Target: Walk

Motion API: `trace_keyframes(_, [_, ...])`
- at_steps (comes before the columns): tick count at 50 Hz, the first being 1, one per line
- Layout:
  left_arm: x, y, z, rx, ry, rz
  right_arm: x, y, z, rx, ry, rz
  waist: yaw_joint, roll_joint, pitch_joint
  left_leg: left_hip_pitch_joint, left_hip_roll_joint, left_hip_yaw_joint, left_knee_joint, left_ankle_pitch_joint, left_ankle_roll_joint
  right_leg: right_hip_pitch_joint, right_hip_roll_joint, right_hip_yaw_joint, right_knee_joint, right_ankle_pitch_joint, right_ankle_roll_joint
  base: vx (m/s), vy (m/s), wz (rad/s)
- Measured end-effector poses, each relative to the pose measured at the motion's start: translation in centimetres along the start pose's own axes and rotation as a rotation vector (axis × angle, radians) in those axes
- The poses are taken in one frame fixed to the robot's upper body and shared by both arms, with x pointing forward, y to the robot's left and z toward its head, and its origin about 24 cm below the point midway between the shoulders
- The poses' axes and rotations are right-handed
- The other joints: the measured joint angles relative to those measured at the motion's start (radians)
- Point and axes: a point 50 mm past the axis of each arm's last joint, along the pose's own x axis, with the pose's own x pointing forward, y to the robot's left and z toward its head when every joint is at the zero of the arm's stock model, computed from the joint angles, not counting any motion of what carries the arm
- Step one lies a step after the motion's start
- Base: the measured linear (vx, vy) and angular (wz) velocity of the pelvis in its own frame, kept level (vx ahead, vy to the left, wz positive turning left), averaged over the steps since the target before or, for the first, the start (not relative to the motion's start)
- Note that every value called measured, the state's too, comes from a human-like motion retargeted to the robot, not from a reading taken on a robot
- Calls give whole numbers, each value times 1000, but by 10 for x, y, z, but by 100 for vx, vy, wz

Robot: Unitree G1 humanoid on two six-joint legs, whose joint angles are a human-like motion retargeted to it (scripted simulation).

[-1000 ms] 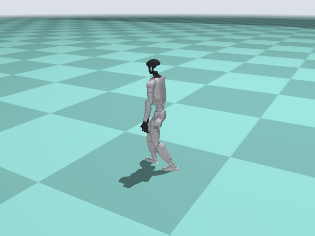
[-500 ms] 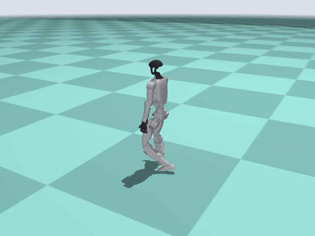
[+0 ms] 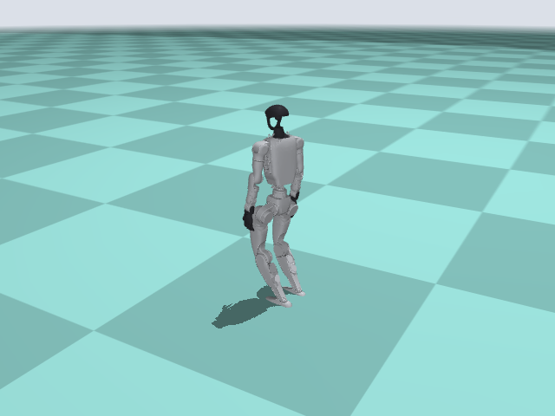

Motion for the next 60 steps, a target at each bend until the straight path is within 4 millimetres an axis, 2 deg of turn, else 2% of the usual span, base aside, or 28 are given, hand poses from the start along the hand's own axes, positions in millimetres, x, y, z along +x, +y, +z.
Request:
trace_keyframes(2, [0, 1, 6, 9, -17, 1, 0, -1, 3, -2, -4, -1, -4, -16, -15, 33, -37, 7, -102, 39, 13, -14, -27, 18, -11, -1, 11, 7, 11, -43])
trace_keyframes(6, [0, -1, 5, 21, -19, -2, 0, 0, 1, -13, 0, 2, -11, -36, 1, 38, -63, 32, -73, 26, 24, -35, -54, 43, 61, -26, 28, 0, 9, -43])
trace_keyframes(9, [0, 2, 7, 31, -23, 2, 0, 0, 6, -27, -9, 4, -7, -57, -14, 70, -104, 38, -183, 73, 40, -63, -85, 60, 62, -23, 47, 3, 10, -41])
trace_keyframes(13, [-1, 5, -1, 34, -1, 10, 1, 1, 7, -49, -12, 10, -1, -85, 0, 78, -129, 60, -165, 67, 50, -80, -121, 68, 118, -34, 66, -2, 6, -46])
trace_keyframes(15, [-2, 10, -1, 38, 6, 15, 1, 0, 14, -61, -24, 13, 10, -90, -14, 119, -148, 54, -285, 114, 60, -89, -135, 62, 87, -16, 74, 4, 7, -47])
trace_keyframes(20, [-4, 12, -18, 25, 55, 18, 1, 2, 17, -95, -30, 20, 26, -129, 9, 138, -174, 83, -264, 114, 67, -99, -193, 51, 145, -18, 91, -2, 3, -52])
trace_keyframes(22, [-5, 17, -20, 18, 63, 20, 2, 2, 23, -108, -42, 25, 39, -123, 3, 186, -177, 75, -376, 157, 74, -95, -191, 35, 107, 3, 93, 3, 3, -51])
trace_keyframes(26, [-6, 17, -32, 0, 92, 12, 2, 5, 26, -127, -51, 36, 49, -153, 23, 207, -196, 98, -364, 162, 75, -101, -237, 28, 153, 0, 102, -4, -1, -52])
trace_keyframes(30, [-7, 19, -37, -15, 102, 7, 3, 8, 32, -137, -68, 51, 61, -167, 32, 233, -200, 120, -386, 172, 80, -114, -288, -15, 182, 1, 83, -1, -1, -57])
trace_keyframes(35, [-9, 23, -40, -36, 102, 14, 3, 13, 43, -133, -104, 70, 82, -162, 35, 277, -189, 150, -464, 194, 87, -150, -378, -142, 221, 23, 16, 1, -3, -71])
trace_keyframes(40, [-10, 24, -47, -56, 113, 21, 4, 20, 48, -110, -134, 91, 85, -181, 44, 312, -202, 179, -504, 219, 85, -161, -427, -158, 314, 38, 0, 1, -5, -52])
trace_keyframes(47, [-7, 22, -23, -47, 34, 11, 5, 30, 49, -55, -163, 120, 88, -209, 40, 363, -222, 200, -585, 245, 92, -143, -423, -129, 370, 36, 5, 3, -6, -46])
trace_keyframes(60, [-7, 32, 12, 12, -88, 57, 3, 21, 11, 56, -70, 63, 99, -236, 28, 400, -199, 270, -629, 273, 71, -43, -345, -93, 181, 12, 36, 0, -9, -41])
